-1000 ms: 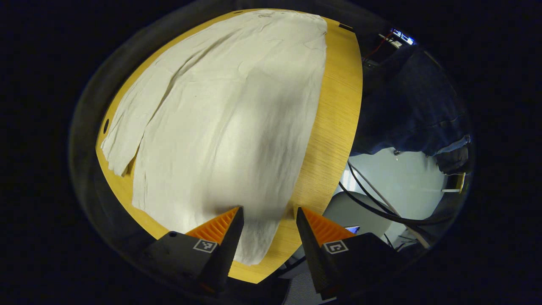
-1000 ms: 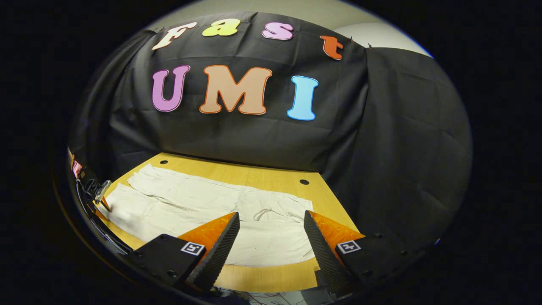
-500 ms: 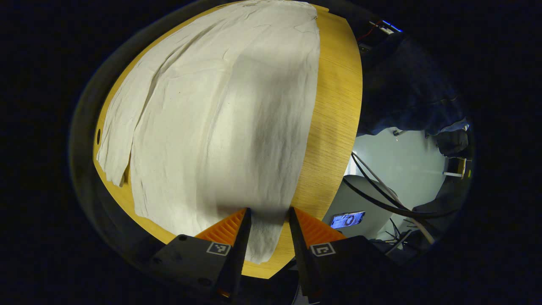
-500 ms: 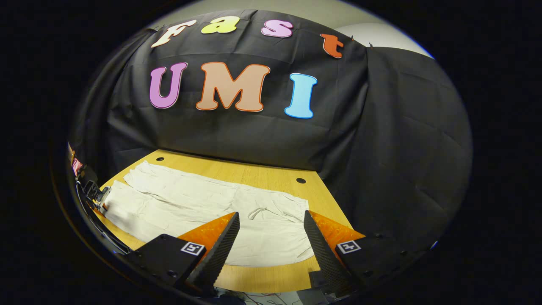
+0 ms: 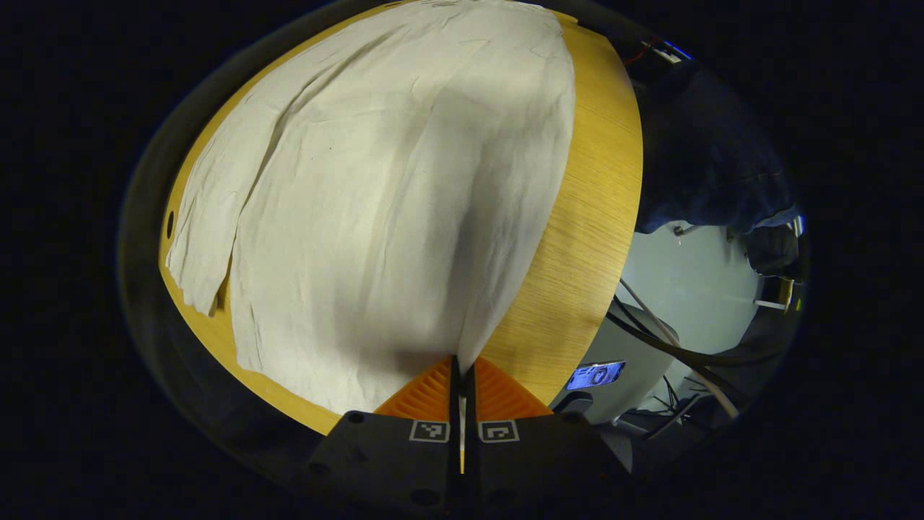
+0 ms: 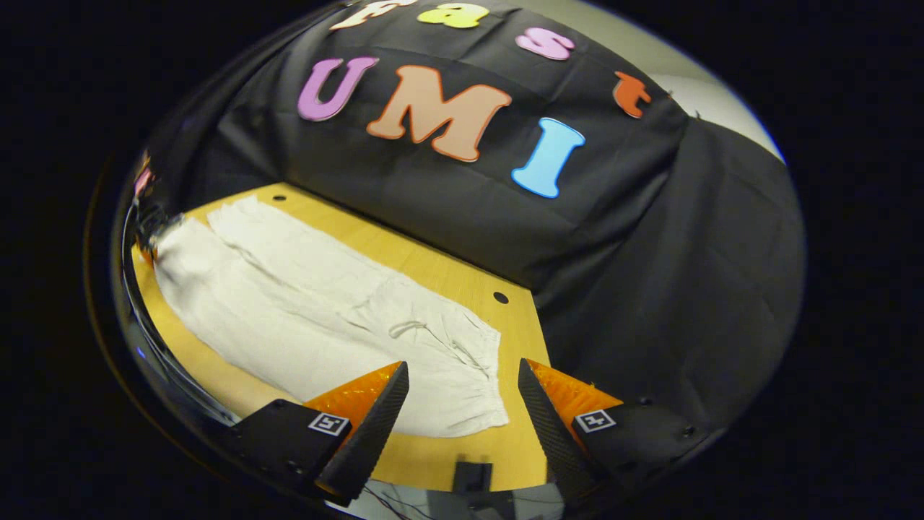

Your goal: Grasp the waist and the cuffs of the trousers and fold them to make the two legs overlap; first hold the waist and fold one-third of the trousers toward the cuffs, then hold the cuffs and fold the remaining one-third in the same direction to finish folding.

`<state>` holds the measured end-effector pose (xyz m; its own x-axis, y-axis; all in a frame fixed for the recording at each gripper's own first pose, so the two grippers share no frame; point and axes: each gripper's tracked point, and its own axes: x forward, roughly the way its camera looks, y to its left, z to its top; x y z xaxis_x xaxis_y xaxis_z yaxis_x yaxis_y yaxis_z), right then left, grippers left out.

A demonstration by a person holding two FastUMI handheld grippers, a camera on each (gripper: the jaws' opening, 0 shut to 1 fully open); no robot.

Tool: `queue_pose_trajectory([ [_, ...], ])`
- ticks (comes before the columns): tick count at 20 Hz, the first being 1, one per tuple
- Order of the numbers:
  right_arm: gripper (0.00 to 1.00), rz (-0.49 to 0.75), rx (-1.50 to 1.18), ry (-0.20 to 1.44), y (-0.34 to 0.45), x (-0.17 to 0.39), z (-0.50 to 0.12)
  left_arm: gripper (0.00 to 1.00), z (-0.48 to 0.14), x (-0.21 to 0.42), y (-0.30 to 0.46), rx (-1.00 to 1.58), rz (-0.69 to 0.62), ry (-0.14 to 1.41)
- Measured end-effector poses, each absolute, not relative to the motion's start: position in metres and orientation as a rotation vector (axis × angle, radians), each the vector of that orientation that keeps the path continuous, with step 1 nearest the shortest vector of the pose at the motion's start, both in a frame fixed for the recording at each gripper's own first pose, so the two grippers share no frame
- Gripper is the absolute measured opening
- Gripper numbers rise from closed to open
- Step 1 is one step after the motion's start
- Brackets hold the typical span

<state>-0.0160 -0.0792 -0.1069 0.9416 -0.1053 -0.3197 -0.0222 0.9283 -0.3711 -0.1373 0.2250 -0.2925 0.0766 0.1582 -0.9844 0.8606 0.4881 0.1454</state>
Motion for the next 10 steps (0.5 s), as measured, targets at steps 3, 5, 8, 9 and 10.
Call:
queue_pose_trajectory([
  [3, 0.98, 0.097, -0.587, 0.4, -0.076, -0.02, -0.135, 0.0, -0.293, -0.138, 0.225, 0.953, -0.666, 1.423],
  [5, 0.97, 0.191, -0.692, 0.441, -0.076, -0.024, -0.154, 0.0, -0.293, -0.138, 0.225, 0.96, -0.664, 1.424],
  [8, 0.96, 0.284, -0.804, 0.506, -0.089, -0.023, -0.18, 0.0, -0.293, -0.137, 0.226, 0.964, -0.659, 1.426],
  [9, 0.97, 0.303, -0.83, 0.527, -0.097, -0.022, -0.187, 0.0, -0.293, -0.137, 0.226, 0.964, -0.657, 1.426],
  [10, 0.96, 0.32, -0.858, 0.553, -0.107, -0.02, -0.198, 0.0, -0.293, -0.137, 0.226, 0.967, -0.655, 1.427],
])
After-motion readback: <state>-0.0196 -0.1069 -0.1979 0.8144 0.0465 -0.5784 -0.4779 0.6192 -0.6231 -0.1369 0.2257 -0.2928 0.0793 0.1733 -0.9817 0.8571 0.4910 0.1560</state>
